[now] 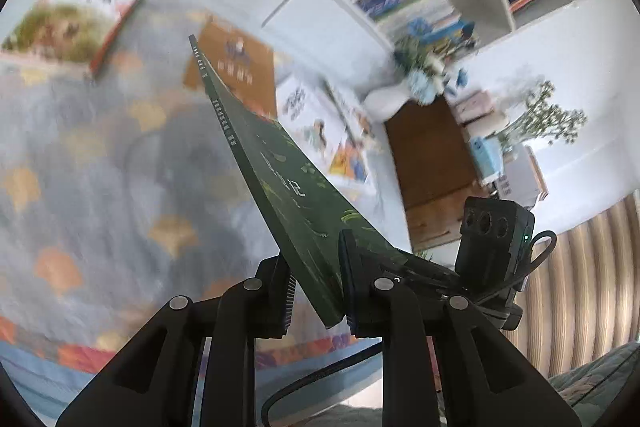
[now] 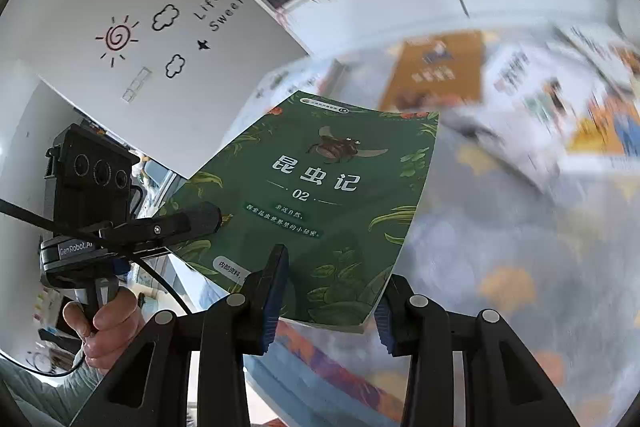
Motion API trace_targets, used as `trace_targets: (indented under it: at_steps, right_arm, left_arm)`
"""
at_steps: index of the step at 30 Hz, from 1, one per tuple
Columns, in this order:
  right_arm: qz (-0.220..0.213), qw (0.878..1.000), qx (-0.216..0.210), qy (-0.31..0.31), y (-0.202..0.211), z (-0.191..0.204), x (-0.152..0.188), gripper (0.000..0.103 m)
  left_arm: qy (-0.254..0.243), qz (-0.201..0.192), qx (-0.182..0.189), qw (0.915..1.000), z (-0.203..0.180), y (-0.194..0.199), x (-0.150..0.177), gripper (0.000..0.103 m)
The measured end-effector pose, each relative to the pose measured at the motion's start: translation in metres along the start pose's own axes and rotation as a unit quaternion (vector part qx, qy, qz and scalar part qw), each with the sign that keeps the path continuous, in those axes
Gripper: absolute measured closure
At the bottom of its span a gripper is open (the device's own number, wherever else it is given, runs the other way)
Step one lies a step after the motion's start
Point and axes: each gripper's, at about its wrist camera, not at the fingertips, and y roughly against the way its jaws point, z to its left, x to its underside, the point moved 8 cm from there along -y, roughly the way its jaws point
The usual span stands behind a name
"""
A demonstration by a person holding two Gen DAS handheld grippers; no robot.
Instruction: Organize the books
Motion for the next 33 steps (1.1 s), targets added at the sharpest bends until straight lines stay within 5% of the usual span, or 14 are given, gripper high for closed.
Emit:
trace_targets:
  at_steps: [11, 18, 21, 33]
  right_arm:
    - [-0.039, 0.997, 0.016, 0.069, -0.066, 0.095, -0.105, 0.063]
    - [-0.032, 0.999, 0.001, 0.031, -0.141, 0.123, -0.151, 0.063]
    - [-0.013, 1.000, -0.010, -0.005, -0.175, 0.121, -0.167, 0.063]
    - [0.035, 0.996, 0.082, -0.017, -0.266, 0.101, -0.192, 0.063]
  left_arm:
    - [-0.027, -0.043, 0.000, 0.9987, 0.064, 0.078, -0.102, 0.086]
    - [-0.008, -0.055, 0.022, 0.9982, 0.127, 0.099, -0.156, 0.085]
    - [0.005, -0.048, 0.027, 0.9985, 0.159, 0.092, -0.174, 0.085]
    - [0.060, -0.010, 0.042, 0.9973, 0.257, 0.048, -0.206, 0.086]
